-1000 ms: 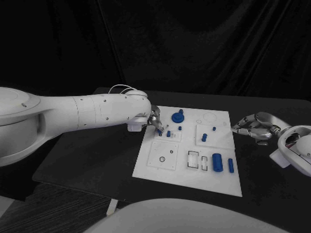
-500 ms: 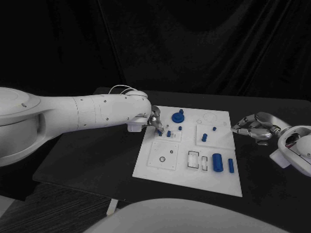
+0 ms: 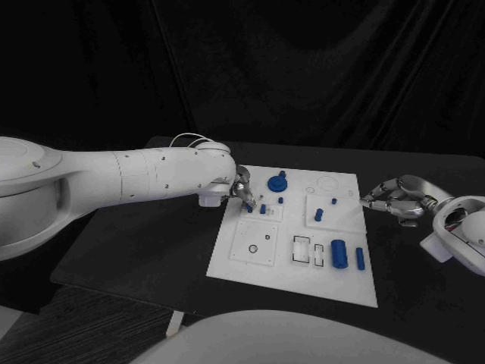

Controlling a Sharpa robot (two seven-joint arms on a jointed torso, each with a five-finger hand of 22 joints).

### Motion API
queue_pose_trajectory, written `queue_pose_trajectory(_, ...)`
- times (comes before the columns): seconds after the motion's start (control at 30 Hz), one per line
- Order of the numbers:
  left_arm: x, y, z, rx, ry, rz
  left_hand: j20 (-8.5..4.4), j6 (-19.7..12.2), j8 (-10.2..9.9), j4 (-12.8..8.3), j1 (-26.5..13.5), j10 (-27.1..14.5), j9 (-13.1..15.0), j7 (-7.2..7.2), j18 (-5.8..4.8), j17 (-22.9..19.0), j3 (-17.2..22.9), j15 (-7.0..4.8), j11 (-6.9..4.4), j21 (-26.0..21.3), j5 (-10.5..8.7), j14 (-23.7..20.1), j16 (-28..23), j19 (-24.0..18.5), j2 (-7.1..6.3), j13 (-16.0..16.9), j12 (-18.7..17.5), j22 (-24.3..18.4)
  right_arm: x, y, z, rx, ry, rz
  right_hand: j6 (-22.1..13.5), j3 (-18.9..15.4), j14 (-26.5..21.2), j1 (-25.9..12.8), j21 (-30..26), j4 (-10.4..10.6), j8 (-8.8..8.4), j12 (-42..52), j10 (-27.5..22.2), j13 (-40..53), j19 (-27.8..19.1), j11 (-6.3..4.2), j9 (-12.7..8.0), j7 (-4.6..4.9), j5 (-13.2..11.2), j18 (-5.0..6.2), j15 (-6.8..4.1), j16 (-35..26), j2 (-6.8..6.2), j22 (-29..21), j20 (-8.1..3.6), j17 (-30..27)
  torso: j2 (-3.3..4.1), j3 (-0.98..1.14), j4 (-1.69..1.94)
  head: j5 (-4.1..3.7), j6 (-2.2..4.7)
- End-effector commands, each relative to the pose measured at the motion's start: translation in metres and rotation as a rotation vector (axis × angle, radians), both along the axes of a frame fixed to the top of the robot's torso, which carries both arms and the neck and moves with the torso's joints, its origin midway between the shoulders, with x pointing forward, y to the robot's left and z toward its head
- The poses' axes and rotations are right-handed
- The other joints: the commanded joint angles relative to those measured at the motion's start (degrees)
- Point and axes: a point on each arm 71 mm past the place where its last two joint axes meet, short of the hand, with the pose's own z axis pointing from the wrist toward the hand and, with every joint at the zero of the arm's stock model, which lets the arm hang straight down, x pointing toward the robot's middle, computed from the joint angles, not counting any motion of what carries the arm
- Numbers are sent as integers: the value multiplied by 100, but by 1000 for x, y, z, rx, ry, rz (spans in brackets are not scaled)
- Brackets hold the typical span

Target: Assemble the parts on the task board

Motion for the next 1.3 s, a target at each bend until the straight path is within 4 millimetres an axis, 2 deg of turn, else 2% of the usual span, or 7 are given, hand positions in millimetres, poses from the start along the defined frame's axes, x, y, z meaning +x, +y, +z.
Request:
queue_pose_trajectory(0.03, -1, -3, -1, -11, 12, -21, -19, 33, -69, -141, 34, 637, 37, -131, 3, 1522, 497, -76, -78, -60, 19, 645, 80, -48, -17, 1475, 14, 1115, -1, -1, -2, -10, 10, -6, 28, 176, 428, 289, -137, -15, -86, -192, 256, 639, -21, -5, -68, 6, 109, 8, -45, -66, 213, 811, 20, 595, 1, 1, -1, 2, -1)
queue_pose_trajectory(1.1, -2, -5, -5, -5, 34, -33, -18, 17, -78, -152, 30, 637, 37, -125, 8, 1522, 515, -75, -76, -83, 17, 645, 80, -59, -18, 1475, 14, 1109, -1, -1, -2, -14, 16, -8, 30, 202, 425, 294, -147, -3, -93, -198, 249, 629, -23, -2, -76, 9, 110, 10, -42, -71, 202, 808, 23, 585, 3, 0, -1, -5, -1)
queue_pose_trajectory(1.2, -2, -5, -6, -4, 35, -32, -11, -28, -110, -135, -19, 637, 27, -108, 9, 1522, 512, -64, -60, -100, -91, 645, 80, -70, -19, 1475, 14, 1105, -1, -1, -2, -15, 17, -8, 30, 202, 425, 294, -147, -3, -93, -198, 249, 629, -23, -2, -76, 9, 110, 10, -42, -71, 202, 808, 23, 585, 2, 1, -2, -7, -1)
queue_pose_trajectory(1.3, -2, -4, -6, 2, 39, -31, 15, -120, -252, -44, -149, 637, -84, -65, 10, 1522, 442, -32, -23, -115, -513, 645, 80, -80, 14, 1475, 14, 1103, -1, -1, -2, -15, 18, -8, 29, 208, 424, 295, -154, 0, -95, -198, 248, 627, -25, -1, -79, 10, 109, 11, -41, -74, 199, 807, 24, 580, 0, 1, -4, -2, -1)
